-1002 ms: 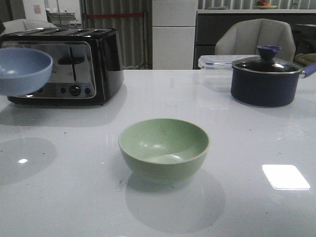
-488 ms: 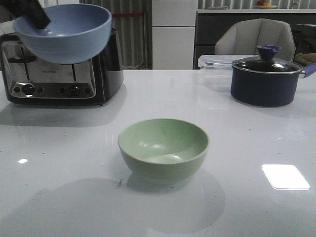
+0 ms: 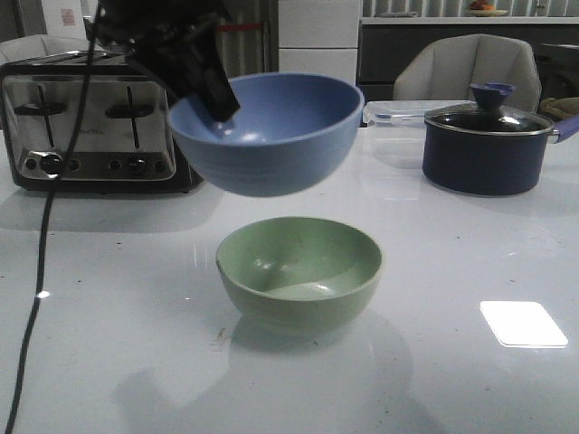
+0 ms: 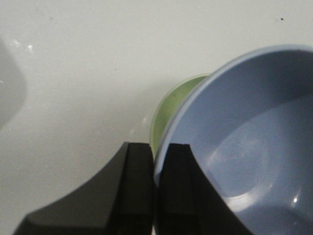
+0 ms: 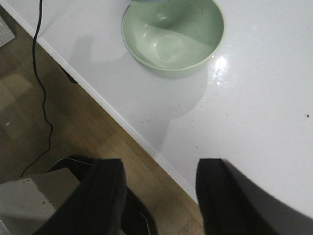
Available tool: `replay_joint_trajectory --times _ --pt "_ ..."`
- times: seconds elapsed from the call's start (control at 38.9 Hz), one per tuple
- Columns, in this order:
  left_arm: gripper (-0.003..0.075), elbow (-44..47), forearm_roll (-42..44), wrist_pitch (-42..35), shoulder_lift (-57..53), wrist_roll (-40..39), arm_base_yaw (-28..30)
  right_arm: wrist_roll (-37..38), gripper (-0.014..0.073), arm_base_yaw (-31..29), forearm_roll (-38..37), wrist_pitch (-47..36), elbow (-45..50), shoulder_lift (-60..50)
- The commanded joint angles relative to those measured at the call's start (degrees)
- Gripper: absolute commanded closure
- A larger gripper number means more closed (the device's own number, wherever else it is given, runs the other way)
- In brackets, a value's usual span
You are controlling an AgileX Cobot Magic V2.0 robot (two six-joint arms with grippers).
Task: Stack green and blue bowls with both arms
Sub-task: 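Lift the blue bowl with the left gripper and carry it over the green bowl, then lower the blue bowl into the green bowl and open the left gripper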
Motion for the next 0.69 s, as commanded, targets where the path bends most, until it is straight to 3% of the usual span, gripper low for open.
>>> replay_joint_trajectory --times 0.0,0.67 --pt "0.0622 -1.6 -3.2 -2.5 -0.6 -0.1 -1.3 0.0 0.0143 -0.3 0.9 -2.4 -1.5 -0.2" --pt "0.0622 -1.6 -4.5 -7.1 8.0 -0.1 -2.1 0.0 0.0143 -0.3 0.9 -2.3 -1.5 -0.2"
